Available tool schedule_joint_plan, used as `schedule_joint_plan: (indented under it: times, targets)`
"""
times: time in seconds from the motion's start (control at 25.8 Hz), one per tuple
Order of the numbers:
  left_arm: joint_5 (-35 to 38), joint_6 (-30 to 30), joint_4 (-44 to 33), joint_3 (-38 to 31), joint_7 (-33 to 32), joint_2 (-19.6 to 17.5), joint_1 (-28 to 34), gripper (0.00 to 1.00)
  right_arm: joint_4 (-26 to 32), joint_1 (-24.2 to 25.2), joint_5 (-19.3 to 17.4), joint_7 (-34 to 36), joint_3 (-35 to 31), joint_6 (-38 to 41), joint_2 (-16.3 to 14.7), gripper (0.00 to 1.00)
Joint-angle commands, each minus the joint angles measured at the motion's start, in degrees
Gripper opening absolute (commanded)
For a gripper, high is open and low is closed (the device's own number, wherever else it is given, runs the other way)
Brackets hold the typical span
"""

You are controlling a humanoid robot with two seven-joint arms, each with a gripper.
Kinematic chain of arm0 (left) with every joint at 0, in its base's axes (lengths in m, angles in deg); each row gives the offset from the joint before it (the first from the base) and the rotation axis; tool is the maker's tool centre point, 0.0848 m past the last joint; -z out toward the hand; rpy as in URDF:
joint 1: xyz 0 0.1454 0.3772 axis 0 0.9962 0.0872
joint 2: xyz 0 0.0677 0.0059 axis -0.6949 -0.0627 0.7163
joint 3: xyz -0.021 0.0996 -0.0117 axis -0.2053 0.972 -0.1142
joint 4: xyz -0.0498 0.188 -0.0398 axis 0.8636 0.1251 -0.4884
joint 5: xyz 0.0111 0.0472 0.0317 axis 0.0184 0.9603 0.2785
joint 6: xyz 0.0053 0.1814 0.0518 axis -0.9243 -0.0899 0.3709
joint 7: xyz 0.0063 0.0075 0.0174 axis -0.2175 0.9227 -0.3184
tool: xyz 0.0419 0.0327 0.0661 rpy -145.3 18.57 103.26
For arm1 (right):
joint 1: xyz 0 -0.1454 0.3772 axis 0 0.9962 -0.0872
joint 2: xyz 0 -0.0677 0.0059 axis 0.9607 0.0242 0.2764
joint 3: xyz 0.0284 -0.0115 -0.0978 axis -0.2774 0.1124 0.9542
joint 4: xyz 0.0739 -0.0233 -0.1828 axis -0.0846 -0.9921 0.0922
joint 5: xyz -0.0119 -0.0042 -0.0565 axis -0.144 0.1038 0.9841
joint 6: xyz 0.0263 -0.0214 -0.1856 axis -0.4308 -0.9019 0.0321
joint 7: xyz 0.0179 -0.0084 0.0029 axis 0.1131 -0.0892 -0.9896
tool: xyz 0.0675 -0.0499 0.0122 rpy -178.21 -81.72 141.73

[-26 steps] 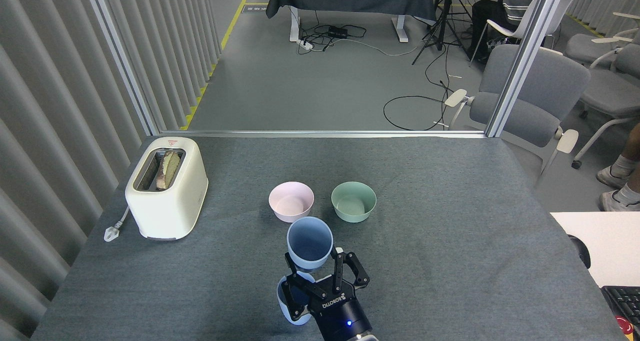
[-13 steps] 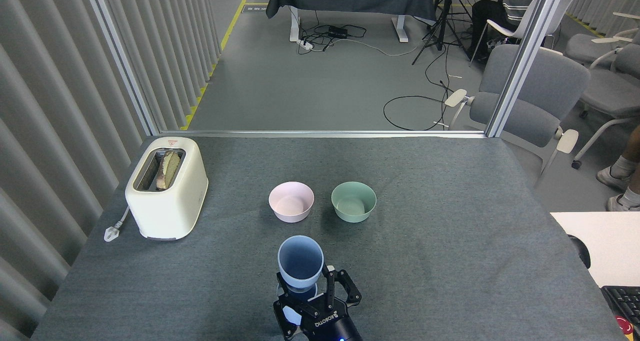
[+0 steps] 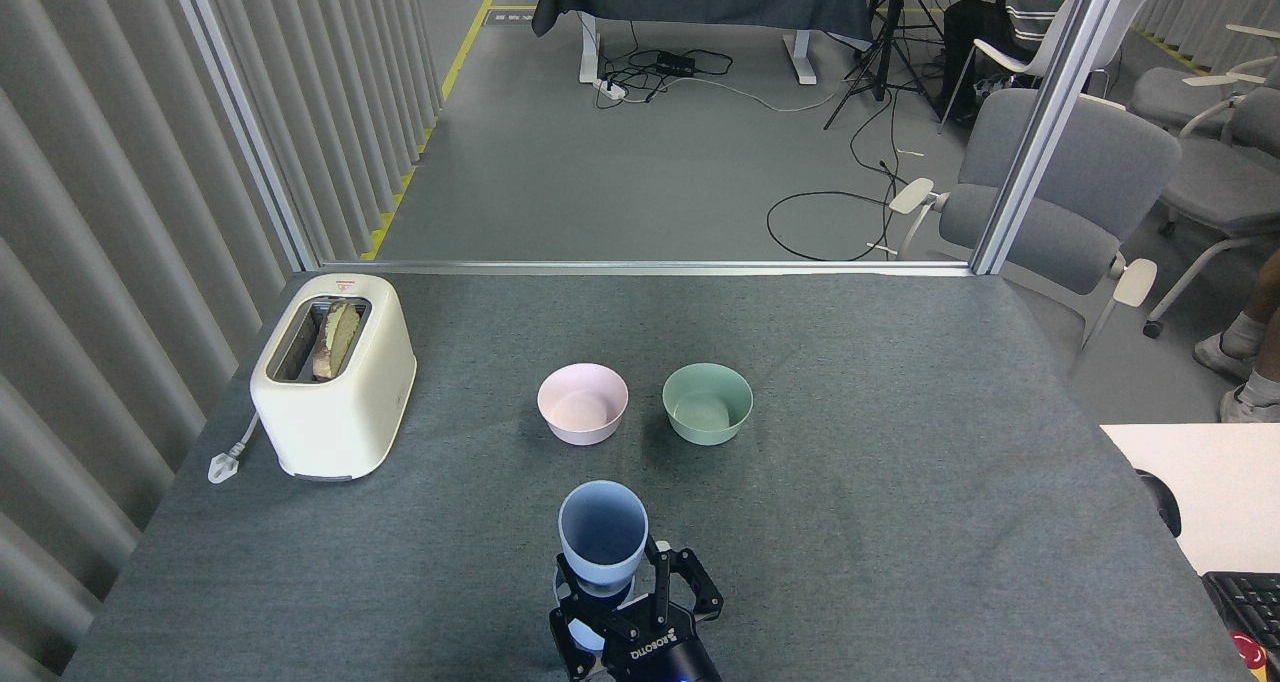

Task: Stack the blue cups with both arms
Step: 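Lower the held blue cup into the centered blue cup, then open the right gripper to release the stacked cup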

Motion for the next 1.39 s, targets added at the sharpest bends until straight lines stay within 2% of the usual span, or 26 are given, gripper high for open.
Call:
schedule_joint_plan:
  times: [0.0,0.39,0.5,0.58,0.7,0.81,1.05,1.24,1.35]
  targets:
    - [0.0,-0.1,0.0,0.0,0.0,0.0,0.0,1.00,-1.1,-0.3,0.0,0.0,0.1,0.1,0.0,0.69]
    - [0.0,0.0,0.1,-0.5,0.0,0.0,-0.1,1.00,-2.3,-0.5,0.0,0.0,0.3,1.0,0.0,0.73]
    - [0.0,0.0,0.1,-0.6,0.0,0.0,-0.1,1.00,-2.4,-0.4,-0.2,0.0,0.2,0.9,0.1,0.80]
    - [0.0,0.0,0.1,-0.6,0.0,0.0,-0.1,1.00,-2.4,-0.4,-0.3,0.0,0.0,0.9,0.1,0.98]
    - [0.0,0.0,0.0,-0.6,0.0,0.0,-0.1,1.00,-1.9,-0.4,-0.4,0.2,0.1,0.9,0.2,1.00]
    - [0.0,0.0,0.0,-0.6,0.0,0.0,-0.1,1.00,0.6,-0.4,-0.5,1.0,0.2,1.0,0.3,1.00]
    - [0.0,0.0,0.0,-1.0,0.1,0.2,0.0,1.00,10.7,-1.1,-0.6,5.4,-1.0,0.8,0.8,1.00]
    - [0.0,0.0,0.0,-1.1,0.1,0.1,0.0,1.00,10.5,0.4,-1.9,5.3,-11.7,1.7,-1.3,1.00]
    - [0.0,0.3,-0.1,-1.2,0.1,0.0,-0.3,1.00,9.6,7.6,-4.5,7.1,-16.7,4.1,-5.3,1.00]
